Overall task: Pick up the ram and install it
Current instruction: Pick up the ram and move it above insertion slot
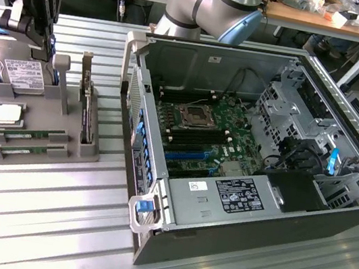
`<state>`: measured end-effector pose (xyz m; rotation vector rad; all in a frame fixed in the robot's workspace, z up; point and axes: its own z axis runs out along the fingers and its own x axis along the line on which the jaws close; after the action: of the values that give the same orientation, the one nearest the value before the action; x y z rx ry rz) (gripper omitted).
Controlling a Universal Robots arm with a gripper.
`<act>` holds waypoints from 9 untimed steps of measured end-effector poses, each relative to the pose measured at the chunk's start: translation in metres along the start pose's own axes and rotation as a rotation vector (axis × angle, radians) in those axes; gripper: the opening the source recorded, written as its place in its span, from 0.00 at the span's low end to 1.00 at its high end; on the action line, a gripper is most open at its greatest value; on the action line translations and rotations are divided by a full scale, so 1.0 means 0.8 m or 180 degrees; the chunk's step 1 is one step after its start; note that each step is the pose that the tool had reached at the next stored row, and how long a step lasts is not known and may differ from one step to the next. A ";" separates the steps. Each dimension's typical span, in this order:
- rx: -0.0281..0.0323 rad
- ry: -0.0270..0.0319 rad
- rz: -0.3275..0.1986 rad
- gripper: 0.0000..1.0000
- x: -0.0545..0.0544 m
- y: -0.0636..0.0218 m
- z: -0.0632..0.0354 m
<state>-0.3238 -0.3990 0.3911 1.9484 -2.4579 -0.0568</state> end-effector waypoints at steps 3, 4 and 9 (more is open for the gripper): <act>-0.0001 0.0002 -0.0070 0.11 0.000 0.000 0.000; -0.0002 0.0003 -0.0083 0.11 0.000 0.000 0.000; -0.0002 0.0004 -0.0118 0.11 0.000 0.000 0.000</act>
<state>-0.3237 -0.3989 0.3911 1.9932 -2.4209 -0.0566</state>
